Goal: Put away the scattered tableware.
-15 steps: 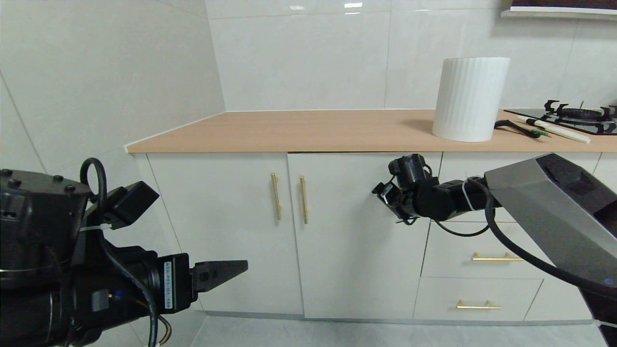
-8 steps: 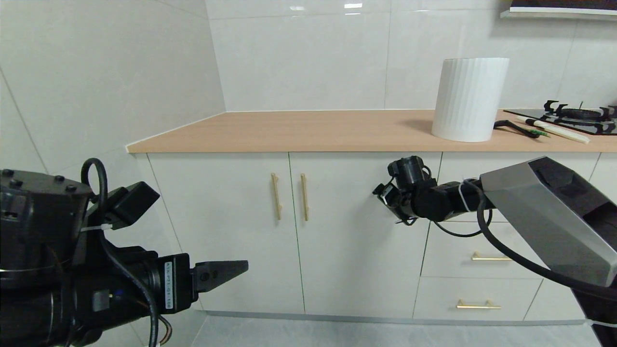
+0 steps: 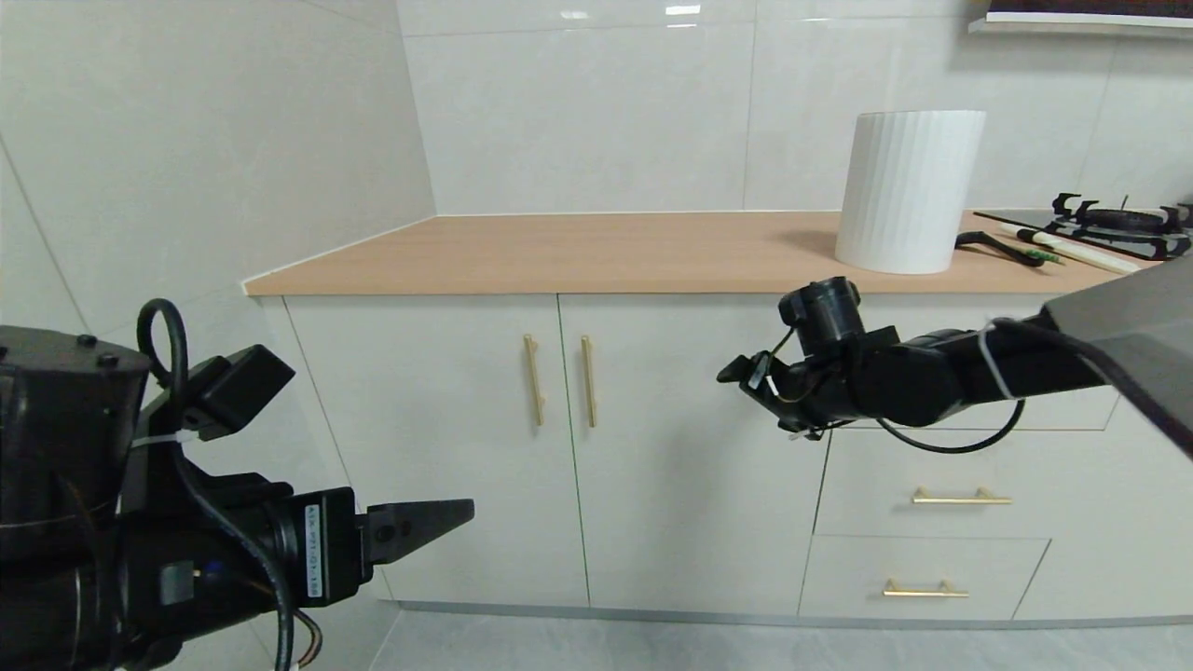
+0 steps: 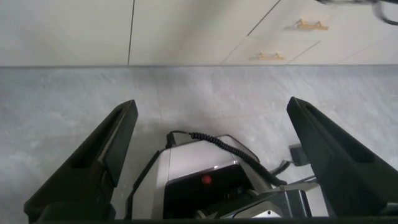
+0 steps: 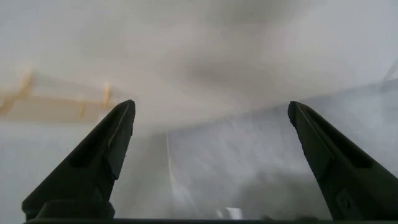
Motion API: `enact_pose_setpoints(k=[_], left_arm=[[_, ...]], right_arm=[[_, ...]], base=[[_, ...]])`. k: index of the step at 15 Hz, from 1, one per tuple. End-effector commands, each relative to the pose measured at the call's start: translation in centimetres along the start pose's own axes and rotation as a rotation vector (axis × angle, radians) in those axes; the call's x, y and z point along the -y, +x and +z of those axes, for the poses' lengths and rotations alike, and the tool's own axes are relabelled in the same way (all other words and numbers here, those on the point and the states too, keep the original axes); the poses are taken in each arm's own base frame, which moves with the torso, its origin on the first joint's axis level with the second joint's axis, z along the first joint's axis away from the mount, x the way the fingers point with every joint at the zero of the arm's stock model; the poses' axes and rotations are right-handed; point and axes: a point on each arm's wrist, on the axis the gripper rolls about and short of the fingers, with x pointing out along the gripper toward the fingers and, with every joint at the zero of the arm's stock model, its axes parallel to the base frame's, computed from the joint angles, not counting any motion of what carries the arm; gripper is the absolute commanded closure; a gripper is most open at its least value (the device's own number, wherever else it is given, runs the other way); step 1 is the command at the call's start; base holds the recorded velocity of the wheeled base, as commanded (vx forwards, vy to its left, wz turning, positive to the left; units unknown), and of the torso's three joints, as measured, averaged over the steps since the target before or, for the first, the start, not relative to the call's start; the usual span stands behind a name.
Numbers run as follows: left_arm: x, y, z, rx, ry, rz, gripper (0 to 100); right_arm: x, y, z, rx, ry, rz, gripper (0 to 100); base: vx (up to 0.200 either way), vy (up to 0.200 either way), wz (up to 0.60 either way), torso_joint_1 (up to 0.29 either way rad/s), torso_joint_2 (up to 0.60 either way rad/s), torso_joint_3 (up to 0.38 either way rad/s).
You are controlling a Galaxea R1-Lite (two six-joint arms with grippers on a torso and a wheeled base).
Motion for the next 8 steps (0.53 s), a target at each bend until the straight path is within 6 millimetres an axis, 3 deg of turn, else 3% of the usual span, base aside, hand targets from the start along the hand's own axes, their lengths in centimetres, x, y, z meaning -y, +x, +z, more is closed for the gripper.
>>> enact_pose_setpoints(k=[1,4,6,8], left_arm=[[-0.2,-1.8,-0.1,0.057,0.056,-0.013,0],[-1.3,-4.1,-1.4,0.128,0.131,0.013,0],[-2.2,-5.8,-2.4,0.189,0.141,0.015,0],[-3.8,-7.9,-4.6,0.261,0.156,0.037,0]], right_arm=[[-0.3,-11.1,0.2,0.013,-0.202,0.135,0],[1.5,-20.9,0.1,0.129,-0.302,0.23,0],[4.4,-25.2,-1.0,0.2,-0.38,0.221,0],[8.4,-29.4,-3.5,0.298,-0.485,0.174,0]], base=[[0.0,0.0,0.0,0.0,0.0,0.0],[0.0,0.0,0.0,0.0,0.0,0.0],[0.0,0.0,0.0,0.0,0.0,0.0],[0.0,0.0,0.0,0.0,0.0,0.0]])
